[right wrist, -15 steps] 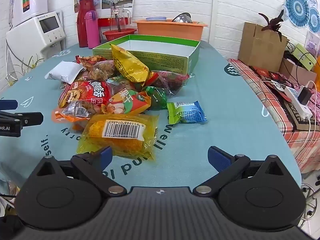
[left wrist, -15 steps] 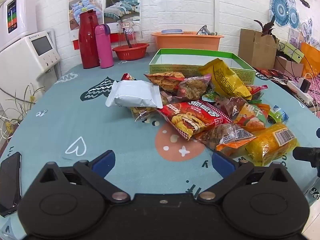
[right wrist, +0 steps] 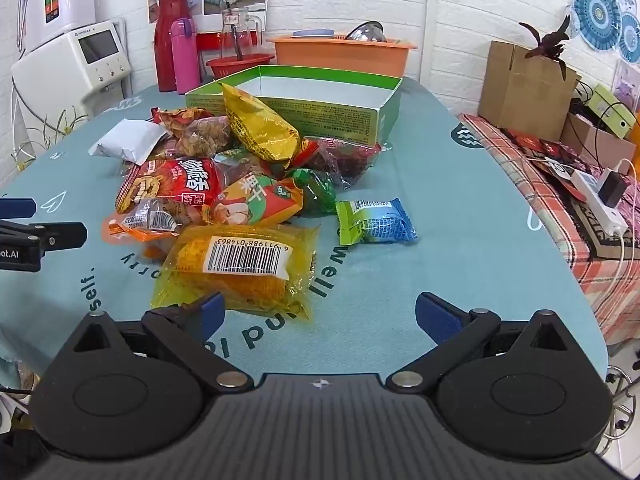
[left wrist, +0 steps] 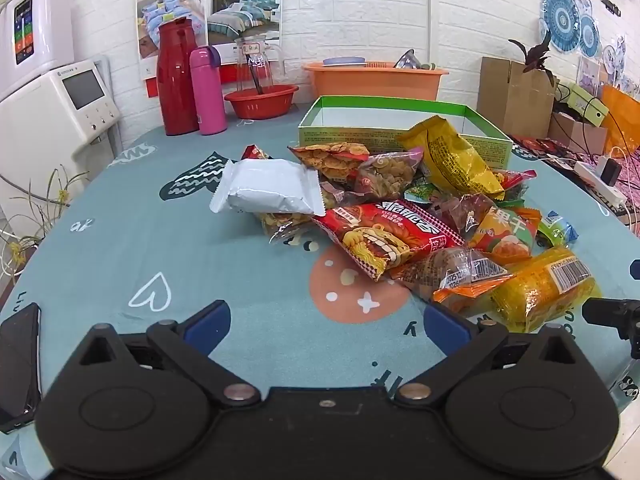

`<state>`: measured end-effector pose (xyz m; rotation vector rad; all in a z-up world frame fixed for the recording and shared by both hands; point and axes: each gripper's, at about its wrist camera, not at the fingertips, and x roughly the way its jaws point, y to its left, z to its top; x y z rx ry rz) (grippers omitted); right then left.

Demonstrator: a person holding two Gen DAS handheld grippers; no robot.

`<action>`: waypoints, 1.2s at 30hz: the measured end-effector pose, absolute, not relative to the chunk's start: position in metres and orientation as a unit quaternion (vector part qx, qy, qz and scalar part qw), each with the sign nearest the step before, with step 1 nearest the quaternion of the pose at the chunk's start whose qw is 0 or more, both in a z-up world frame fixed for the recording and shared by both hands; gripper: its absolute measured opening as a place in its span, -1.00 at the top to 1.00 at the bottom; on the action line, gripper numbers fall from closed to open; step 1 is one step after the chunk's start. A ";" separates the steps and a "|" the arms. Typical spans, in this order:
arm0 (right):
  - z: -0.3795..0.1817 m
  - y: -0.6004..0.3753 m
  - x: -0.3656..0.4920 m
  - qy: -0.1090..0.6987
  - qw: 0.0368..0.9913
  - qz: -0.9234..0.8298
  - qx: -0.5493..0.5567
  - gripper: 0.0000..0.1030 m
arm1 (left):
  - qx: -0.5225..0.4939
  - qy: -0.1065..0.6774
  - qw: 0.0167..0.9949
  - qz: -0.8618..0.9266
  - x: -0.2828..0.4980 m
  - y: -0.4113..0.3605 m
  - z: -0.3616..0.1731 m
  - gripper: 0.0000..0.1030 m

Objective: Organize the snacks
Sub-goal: 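Move the left tool toward the yellow barcode bread bag in the pile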

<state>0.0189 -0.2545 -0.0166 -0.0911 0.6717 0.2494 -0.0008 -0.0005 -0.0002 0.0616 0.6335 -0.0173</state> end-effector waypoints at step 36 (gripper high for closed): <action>-0.019 -0.251 0.022 0.310 0.937 0.143 -0.070 -1.00 | 0.034 0.318 0.947 -0.020 0.009 -0.008 -0.004 -1.00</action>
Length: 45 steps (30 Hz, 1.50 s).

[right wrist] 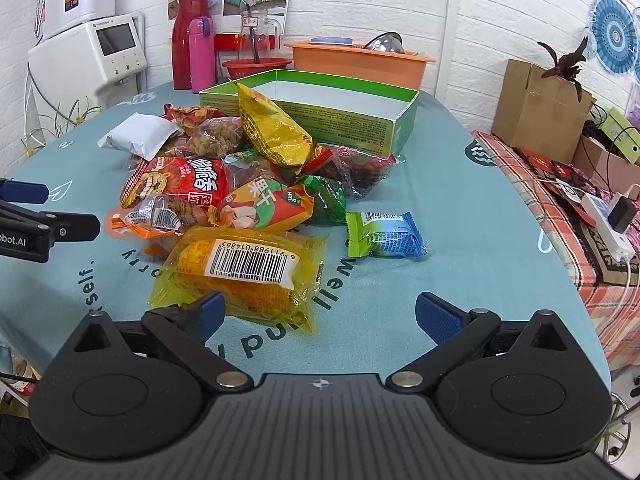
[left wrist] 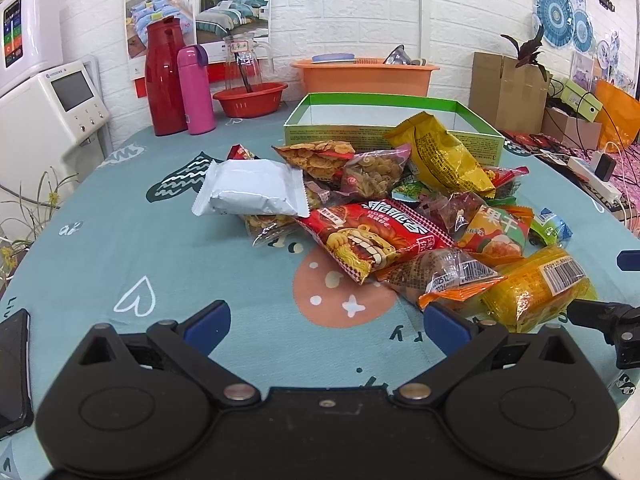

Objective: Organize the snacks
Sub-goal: 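Move the left tool toward the yellow barcode bread bag in the pile, then grasp the yellow barcode bread bag with the left gripper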

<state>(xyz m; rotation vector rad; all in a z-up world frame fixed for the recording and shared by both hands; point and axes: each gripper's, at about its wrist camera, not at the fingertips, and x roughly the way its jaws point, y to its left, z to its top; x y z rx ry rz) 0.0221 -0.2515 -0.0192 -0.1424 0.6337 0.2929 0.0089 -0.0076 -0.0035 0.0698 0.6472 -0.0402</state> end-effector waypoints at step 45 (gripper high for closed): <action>-0.036 -0.283 0.024 0.272 0.922 0.271 -0.052 -1.00 | -0.047 0.384 0.886 -0.257 0.036 -0.077 -0.002 -0.55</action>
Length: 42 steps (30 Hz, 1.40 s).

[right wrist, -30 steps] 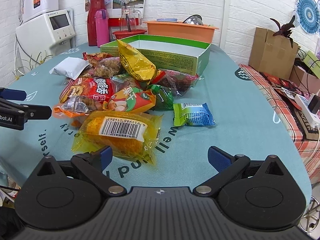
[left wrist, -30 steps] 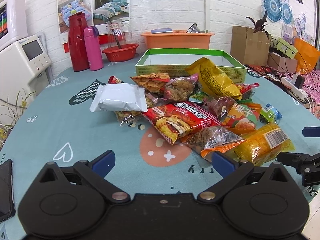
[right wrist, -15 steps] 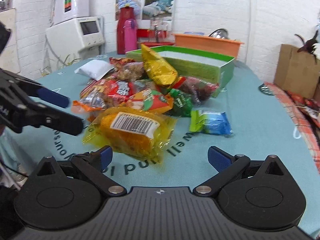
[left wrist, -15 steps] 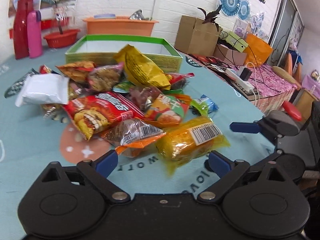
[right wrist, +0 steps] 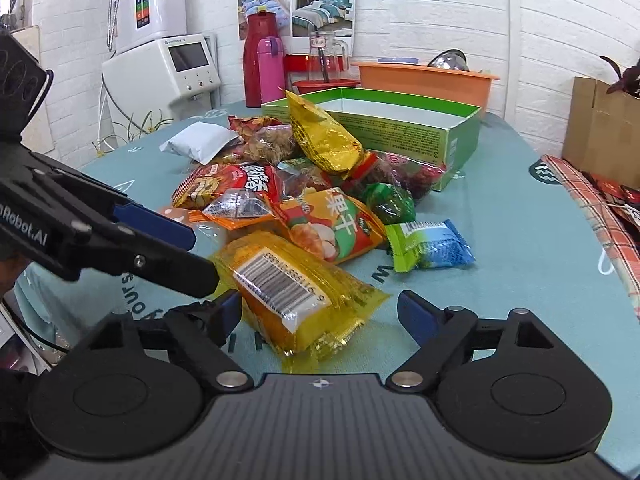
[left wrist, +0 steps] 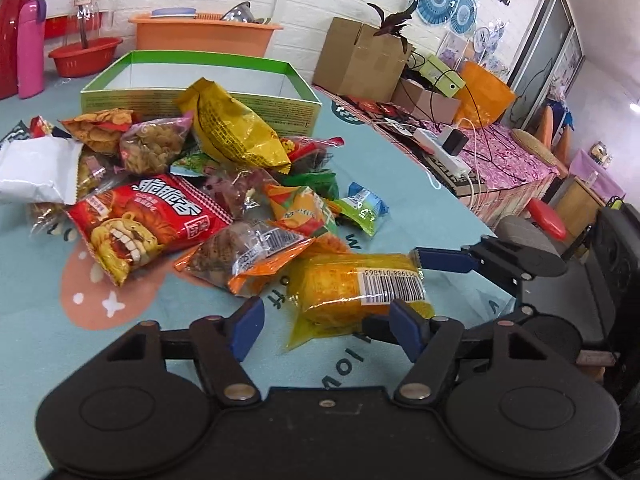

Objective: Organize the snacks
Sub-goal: 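Grasp the yellow barcode bread bag with the left gripper, then carry the bread bag into the green box and open the left gripper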

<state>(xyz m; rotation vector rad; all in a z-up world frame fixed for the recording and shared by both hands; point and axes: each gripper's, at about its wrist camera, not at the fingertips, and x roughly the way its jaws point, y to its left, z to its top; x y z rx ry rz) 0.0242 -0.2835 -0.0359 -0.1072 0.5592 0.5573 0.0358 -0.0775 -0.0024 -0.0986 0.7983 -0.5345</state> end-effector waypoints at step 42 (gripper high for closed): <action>0.023 -0.240 0.192 0.142 0.962 0.227 -0.060 -0.05 | -0.080 0.325 0.911 -0.240 0.243 -0.046 0.053 0.16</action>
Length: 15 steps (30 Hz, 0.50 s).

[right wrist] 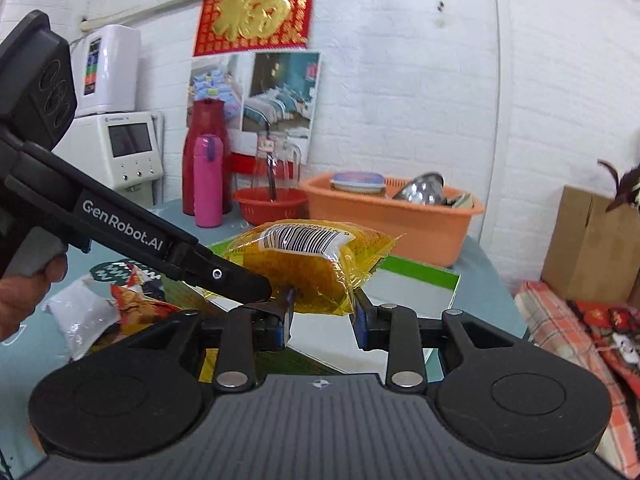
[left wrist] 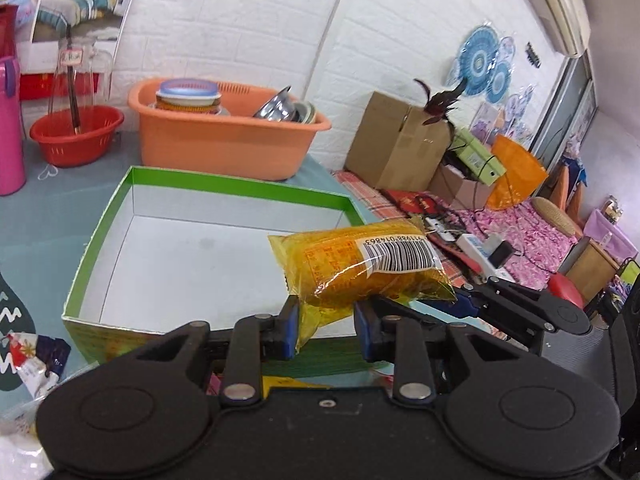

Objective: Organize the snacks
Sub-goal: 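Carry the bread bag into the green box and open the left gripper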

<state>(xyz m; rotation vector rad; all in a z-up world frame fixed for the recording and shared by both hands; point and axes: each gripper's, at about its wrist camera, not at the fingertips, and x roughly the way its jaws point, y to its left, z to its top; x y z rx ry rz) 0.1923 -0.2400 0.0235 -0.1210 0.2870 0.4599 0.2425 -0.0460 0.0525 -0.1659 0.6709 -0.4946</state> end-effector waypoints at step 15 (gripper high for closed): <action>0.038 -0.251 0.132 0.139 0.967 0.208 -0.039 -1.00 | -0.093 0.259 0.943 -0.186 0.144 -0.013 0.078 -1.00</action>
